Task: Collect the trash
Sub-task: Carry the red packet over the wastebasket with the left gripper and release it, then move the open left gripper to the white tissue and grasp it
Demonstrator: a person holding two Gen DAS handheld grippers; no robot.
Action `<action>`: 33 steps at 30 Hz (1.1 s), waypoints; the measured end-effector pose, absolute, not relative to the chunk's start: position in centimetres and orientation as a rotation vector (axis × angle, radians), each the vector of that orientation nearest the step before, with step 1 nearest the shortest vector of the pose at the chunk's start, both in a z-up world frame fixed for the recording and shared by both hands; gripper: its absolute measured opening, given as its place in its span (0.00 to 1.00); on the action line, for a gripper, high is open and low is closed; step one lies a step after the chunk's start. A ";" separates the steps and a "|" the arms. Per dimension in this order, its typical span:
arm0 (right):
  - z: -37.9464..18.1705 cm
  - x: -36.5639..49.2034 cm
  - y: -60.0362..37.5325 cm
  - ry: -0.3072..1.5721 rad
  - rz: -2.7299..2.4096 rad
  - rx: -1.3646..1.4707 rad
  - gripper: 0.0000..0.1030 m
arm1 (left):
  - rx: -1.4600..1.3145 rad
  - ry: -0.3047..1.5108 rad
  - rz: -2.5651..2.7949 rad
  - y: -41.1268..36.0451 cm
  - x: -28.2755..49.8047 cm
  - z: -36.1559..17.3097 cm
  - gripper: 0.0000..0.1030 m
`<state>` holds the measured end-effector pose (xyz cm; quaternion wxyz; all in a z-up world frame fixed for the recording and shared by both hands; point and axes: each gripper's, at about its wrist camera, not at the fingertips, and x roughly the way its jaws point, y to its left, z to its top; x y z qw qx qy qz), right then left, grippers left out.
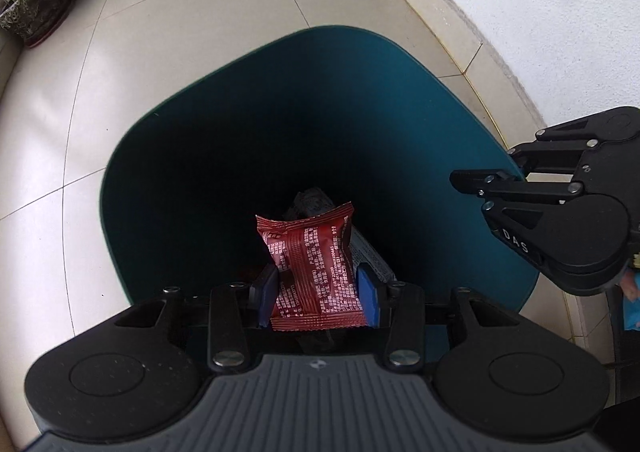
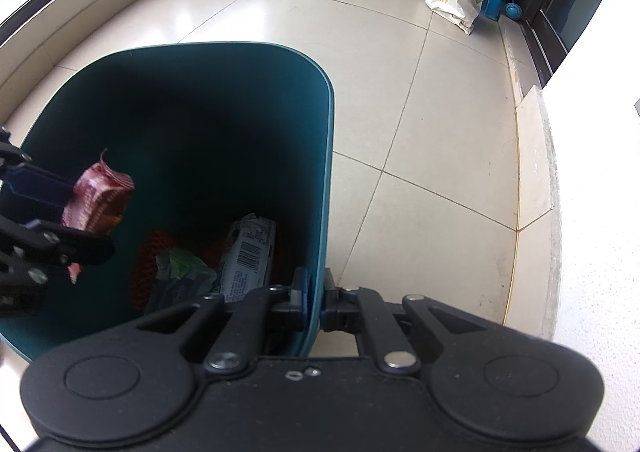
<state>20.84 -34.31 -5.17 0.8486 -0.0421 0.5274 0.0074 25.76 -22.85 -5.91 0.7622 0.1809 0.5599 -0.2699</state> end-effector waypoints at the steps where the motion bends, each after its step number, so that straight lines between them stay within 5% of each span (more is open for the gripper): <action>1: -5.2 20.8 -34.3 1.111 0.016 -0.088 0.05 | 0.388 1.220 -0.585 -22.9 25.8 -6.3 0.40; 7: -5.3 20.8 -34.3 1.116 0.019 -0.092 0.05 | 0.356 1.239 -0.581 -23.5 26.3 -7.7 0.43; 11: -5.4 20.9 -34.3 1.120 0.021 -0.092 0.05 | 0.313 1.233 -0.588 -23.1 26.6 -7.9 0.63; 33: -5.8 21.3 -34.1 1.134 0.014 -0.098 0.05 | 0.149 1.037 -0.390 -10.4 29.1 0.7 0.80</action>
